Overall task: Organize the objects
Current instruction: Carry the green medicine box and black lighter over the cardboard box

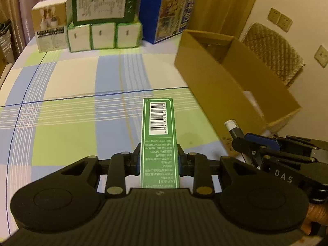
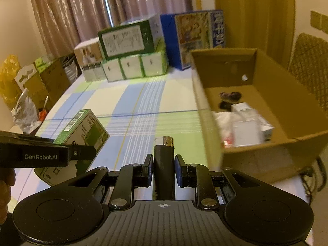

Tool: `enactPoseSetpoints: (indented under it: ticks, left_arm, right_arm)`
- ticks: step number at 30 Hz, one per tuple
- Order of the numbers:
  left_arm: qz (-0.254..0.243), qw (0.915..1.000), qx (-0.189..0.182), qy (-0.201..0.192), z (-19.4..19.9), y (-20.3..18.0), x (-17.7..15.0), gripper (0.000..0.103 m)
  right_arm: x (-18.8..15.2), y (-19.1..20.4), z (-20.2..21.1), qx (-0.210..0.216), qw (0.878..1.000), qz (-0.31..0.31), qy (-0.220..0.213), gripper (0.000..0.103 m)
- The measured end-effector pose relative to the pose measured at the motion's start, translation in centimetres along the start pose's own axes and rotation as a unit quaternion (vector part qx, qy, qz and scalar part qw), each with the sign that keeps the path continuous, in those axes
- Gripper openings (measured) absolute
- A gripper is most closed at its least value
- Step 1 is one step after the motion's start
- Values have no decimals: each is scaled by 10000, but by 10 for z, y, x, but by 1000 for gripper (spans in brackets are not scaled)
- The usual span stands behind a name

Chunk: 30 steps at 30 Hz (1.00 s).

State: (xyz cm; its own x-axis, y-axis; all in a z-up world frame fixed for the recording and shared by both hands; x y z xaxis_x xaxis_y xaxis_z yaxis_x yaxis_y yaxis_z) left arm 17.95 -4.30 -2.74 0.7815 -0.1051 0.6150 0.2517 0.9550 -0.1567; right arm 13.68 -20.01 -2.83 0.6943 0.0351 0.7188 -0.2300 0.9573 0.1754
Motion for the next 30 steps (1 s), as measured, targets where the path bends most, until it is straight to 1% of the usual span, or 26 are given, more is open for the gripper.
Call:
enactPoseSetpoints:
  ticks: [5,13,18,30]
  left_arm:
    - [-80,9998,-106,-148,26,-29,-7,25]
    - [-222,9991,-265,-236,44,-60,-10,25]
    - [-275,9988,-303,-257,50,-71,-9,25]
    - [-447,9974,-421,-374,58,-101,1,25]
  right_arm:
    - [1,-11,40,-88,9997,-120,-207,19]
    - [-1,-32,86,-290,9982,-225,-470,19]
    - [-1,-41,100,-370,9974,-299,-544,19]
    - [2,-60,120,-503,9955,-402,-701,19]
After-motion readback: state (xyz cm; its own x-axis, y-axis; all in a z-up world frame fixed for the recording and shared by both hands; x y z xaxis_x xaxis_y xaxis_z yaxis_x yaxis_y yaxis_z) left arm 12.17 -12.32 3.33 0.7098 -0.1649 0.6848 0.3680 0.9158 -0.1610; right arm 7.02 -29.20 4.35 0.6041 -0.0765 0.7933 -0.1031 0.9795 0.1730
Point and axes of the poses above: each gripper's, at about its wrist camera, not at the fingertips, and z roughly against the way its jaws point, y to its left, x to its top, the point moved 4 cm from there along -z, roughly the way its jaws point, and after that the axes turned 1 degree about x, right-handed, at the moved point
